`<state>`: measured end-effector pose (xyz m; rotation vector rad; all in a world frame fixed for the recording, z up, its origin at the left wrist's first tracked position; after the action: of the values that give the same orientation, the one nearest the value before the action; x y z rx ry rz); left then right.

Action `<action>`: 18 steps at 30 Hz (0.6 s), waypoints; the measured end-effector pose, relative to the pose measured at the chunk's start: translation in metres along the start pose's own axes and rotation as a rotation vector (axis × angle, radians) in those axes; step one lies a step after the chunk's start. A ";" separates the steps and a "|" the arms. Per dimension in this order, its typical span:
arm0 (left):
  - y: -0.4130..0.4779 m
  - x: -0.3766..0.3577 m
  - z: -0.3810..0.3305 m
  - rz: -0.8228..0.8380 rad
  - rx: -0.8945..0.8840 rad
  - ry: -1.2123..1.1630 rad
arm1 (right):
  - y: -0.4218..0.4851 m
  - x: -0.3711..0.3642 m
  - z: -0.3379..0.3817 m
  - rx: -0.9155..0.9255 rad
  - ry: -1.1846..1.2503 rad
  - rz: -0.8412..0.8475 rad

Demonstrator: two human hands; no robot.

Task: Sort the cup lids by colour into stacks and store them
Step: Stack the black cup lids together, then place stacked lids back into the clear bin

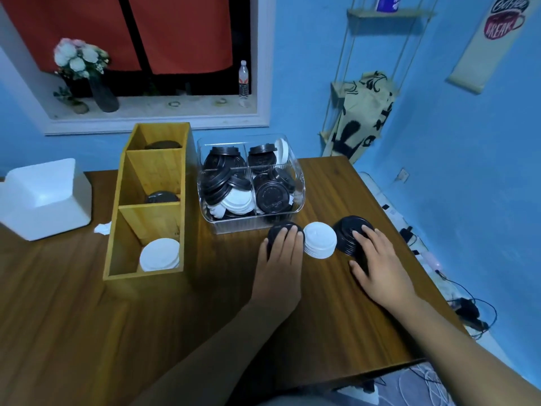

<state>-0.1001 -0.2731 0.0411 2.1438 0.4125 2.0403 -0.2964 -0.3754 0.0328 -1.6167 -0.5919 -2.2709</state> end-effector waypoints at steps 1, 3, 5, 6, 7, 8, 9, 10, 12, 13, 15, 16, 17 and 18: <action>0.005 -0.002 -0.006 0.006 0.006 -0.004 | 0.003 0.002 -0.007 -0.008 -0.007 0.006; 0.014 -0.007 -0.018 0.025 0.018 -0.003 | 0.010 0.007 -0.018 -0.019 -0.012 0.009; 0.019 -0.011 -0.025 0.058 0.025 -0.010 | 0.013 0.010 -0.025 -0.008 -0.011 -0.006; 0.020 -0.011 -0.028 0.073 0.016 -0.018 | 0.014 0.012 -0.027 0.002 -0.013 -0.022; 0.019 -0.010 -0.028 0.074 0.000 -0.035 | 0.013 0.014 -0.026 0.016 -0.013 -0.045; 0.017 -0.006 -0.027 0.065 -0.017 -0.061 | 0.012 0.017 -0.024 0.035 -0.008 -0.072; 0.015 0.001 -0.022 0.046 -0.030 -0.083 | 0.010 0.019 -0.019 0.060 0.000 -0.104; 0.013 0.010 -0.015 0.017 -0.033 -0.092 | 0.008 0.021 -0.012 0.091 0.017 -0.134; 0.017 0.032 0.010 -0.060 0.025 -0.069 | 0.001 0.020 0.006 0.174 0.070 -0.180; 0.023 0.044 0.028 -0.088 0.096 -0.048 | -0.003 0.016 0.016 0.222 0.092 -0.191; 0.037 0.071 0.067 -0.145 0.245 0.008 | -0.012 0.006 0.035 0.331 0.113 -0.197; 0.044 0.084 0.085 -0.176 0.284 0.056 | -0.015 0.000 0.042 0.383 0.111 -0.193; 0.052 0.096 0.100 -0.195 0.298 0.114 | -0.017 -0.004 0.048 0.419 0.105 -0.183; 0.060 0.103 0.113 -0.197 0.299 0.166 | -0.017 -0.008 0.050 0.438 0.105 -0.172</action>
<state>0.0218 -0.2902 0.1505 1.9906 0.9674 2.1611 -0.2600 -0.3362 0.0374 -1.2683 -1.1438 -2.1239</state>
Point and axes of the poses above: each hand's wrist, its own y-axis towards the middle knuckle, its own x-axis out of the back of the hand, z = x × y, the point moved 8 cm from there along y, towards the middle knuckle, and after that the axes turned 6 degrees about y, right-handed, at the moved point
